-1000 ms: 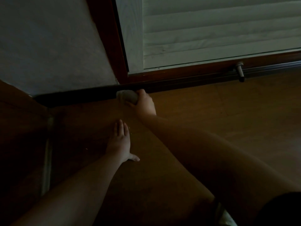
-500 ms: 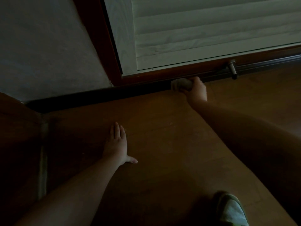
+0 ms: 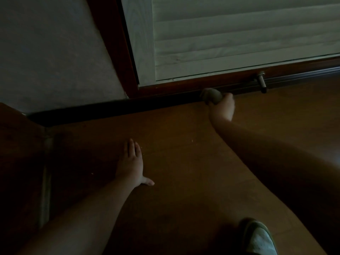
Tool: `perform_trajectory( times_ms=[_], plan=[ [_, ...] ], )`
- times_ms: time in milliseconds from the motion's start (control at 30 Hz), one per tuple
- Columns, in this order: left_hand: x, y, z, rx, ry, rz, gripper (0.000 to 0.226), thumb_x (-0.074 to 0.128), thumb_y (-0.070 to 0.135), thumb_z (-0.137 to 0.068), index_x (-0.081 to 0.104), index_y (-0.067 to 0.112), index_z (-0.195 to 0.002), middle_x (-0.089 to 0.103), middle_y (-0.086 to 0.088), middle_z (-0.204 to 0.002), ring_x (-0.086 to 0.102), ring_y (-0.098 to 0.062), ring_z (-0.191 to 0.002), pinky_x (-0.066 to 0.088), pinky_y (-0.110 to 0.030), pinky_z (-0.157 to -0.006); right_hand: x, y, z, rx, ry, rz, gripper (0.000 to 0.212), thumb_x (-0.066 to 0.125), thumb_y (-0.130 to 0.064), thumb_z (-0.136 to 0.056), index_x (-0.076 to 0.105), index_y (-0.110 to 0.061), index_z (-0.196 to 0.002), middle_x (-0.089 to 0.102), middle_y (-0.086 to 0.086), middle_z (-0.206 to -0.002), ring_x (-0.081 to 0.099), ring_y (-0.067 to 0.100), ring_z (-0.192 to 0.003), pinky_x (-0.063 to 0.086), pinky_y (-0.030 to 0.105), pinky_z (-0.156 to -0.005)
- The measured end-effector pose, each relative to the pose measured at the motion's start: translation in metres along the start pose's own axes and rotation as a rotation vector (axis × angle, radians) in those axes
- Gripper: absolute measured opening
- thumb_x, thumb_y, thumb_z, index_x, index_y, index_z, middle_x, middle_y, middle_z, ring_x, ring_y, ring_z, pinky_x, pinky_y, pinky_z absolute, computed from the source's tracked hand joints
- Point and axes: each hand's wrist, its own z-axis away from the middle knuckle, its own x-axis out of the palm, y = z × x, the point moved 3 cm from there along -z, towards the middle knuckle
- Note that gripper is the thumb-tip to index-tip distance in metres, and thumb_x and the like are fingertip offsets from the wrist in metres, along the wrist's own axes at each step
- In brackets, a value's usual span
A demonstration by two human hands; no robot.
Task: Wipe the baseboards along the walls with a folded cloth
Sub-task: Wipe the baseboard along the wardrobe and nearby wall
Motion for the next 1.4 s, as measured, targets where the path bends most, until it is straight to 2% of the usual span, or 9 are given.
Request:
perform_trajectory(
  times_ms=[167, 400, 600, 767, 967, 1167, 1233, 1300, 1400],
  plan=[
    [-0.003, 0.001, 0.002, -0.017, -0.015, -0.008, 0.16, 0.08, 0.074, -0.049, -0.025, 0.007, -0.15, -0.033, -0.015, -0.157, -0.021, -0.035, -0.148, 0.005, -0.05, -0.121, 0.061, -0.045, 0.072, -0.259, -0.246, -0.077, 0.05, 0.074, -0.025, -0.086, 0.05, -0.014, -0.128, 0.057, 0.004, -0.126, 0.056, 0.017, -0.116, 0.051, 0.035, -0.098],
    [-0.007, 0.004, 0.004, -0.024, -0.038, -0.035, 0.156, 0.078, 0.073, -0.054, -0.026, 0.006, -0.149, -0.034, -0.016, -0.156, -0.021, -0.035, -0.148, 0.007, -0.05, -0.123, 0.089, -0.074, 0.073, -0.278, -0.325, -0.087, 0.047, 0.078, -0.036, -0.082, 0.058, -0.012, -0.118, 0.065, 0.004, -0.114, 0.062, 0.017, -0.104, 0.053, 0.029, -0.086],
    [-0.007, 0.004, 0.005, -0.009, -0.027, -0.013, 0.155, 0.079, 0.071, -0.055, -0.025, 0.006, -0.149, -0.034, -0.017, -0.156, -0.022, -0.036, -0.147, 0.004, -0.05, -0.123, 0.036, -0.045, 0.018, -0.27, -0.267, 0.012, 0.046, 0.077, -0.033, -0.083, 0.057, -0.015, -0.121, 0.061, -0.006, -0.105, 0.055, 0.007, -0.095, 0.045, 0.017, -0.075],
    [-0.005, 0.004, 0.004, -0.012, -0.007, -0.028, 0.156, 0.079, 0.072, -0.053, -0.024, 0.005, -0.15, -0.032, -0.018, -0.156, -0.02, -0.036, -0.147, 0.004, -0.049, -0.123, -0.002, -0.015, -0.019, -0.24, -0.152, 0.09, 0.047, 0.076, -0.024, -0.084, 0.056, -0.015, -0.125, 0.063, 0.004, -0.121, 0.057, 0.013, -0.107, 0.044, 0.026, -0.087],
    [-0.009, 0.006, 0.006, -0.014, -0.027, -0.043, 0.156, 0.079, 0.072, -0.053, -0.024, 0.005, -0.15, -0.031, -0.017, -0.157, -0.02, -0.036, -0.148, 0.007, -0.049, -0.121, -0.047, 0.015, -0.046, -0.038, -0.016, 0.155, 0.043, 0.07, -0.02, -0.089, 0.051, -0.01, -0.126, 0.057, 0.012, -0.129, 0.056, 0.029, -0.122, 0.047, 0.043, -0.103],
    [-0.027, 0.014, 0.021, -0.021, -0.066, -0.105, 0.15, 0.077, 0.07, -0.062, -0.024, 0.001, -0.149, -0.03, -0.021, -0.157, -0.018, -0.037, -0.148, 0.009, -0.048, -0.123, -0.098, -0.009, -0.026, -0.213, -0.126, 0.193, 0.048, 0.074, -0.033, -0.086, 0.057, -0.011, -0.125, 0.064, 0.006, -0.116, 0.059, 0.019, -0.106, 0.049, 0.033, -0.088],
    [-0.028, 0.016, 0.023, -0.034, -0.074, -0.108, 0.149, 0.077, 0.069, -0.063, -0.023, 0.001, -0.149, -0.029, -0.021, -0.157, -0.017, -0.037, -0.148, 0.013, -0.047, -0.123, -0.112, -0.015, -0.014, -0.277, -0.18, 0.251, 0.046, 0.075, -0.038, -0.083, 0.062, -0.012, -0.12, 0.064, 0.001, -0.103, 0.059, 0.016, -0.095, 0.047, 0.03, -0.079],
    [-0.028, 0.017, 0.023, -0.037, -0.084, -0.104, 0.149, 0.077, 0.069, -0.063, -0.023, 0.001, -0.15, -0.029, -0.02, -0.157, -0.017, -0.037, -0.149, 0.017, -0.047, -0.122, -0.129, -0.01, -0.002, -0.306, -0.212, 0.282, 0.043, 0.077, -0.041, -0.081, 0.064, -0.016, -0.113, 0.06, -0.007, -0.089, 0.056, 0.008, -0.079, 0.042, 0.021, -0.068],
    [-0.03, 0.016, 0.027, -0.043, -0.078, -0.101, 0.149, 0.077, 0.069, -0.062, -0.022, 0.003, -0.151, -0.029, -0.019, -0.158, -0.016, -0.036, -0.149, 0.019, -0.046, -0.122, -0.16, 0.005, 0.013, -0.326, -0.228, 0.288, 0.043, 0.078, -0.041, -0.081, 0.066, -0.021, -0.117, 0.063, -0.009, -0.095, 0.056, 0.003, -0.081, 0.035, 0.011, -0.062]
  ],
)
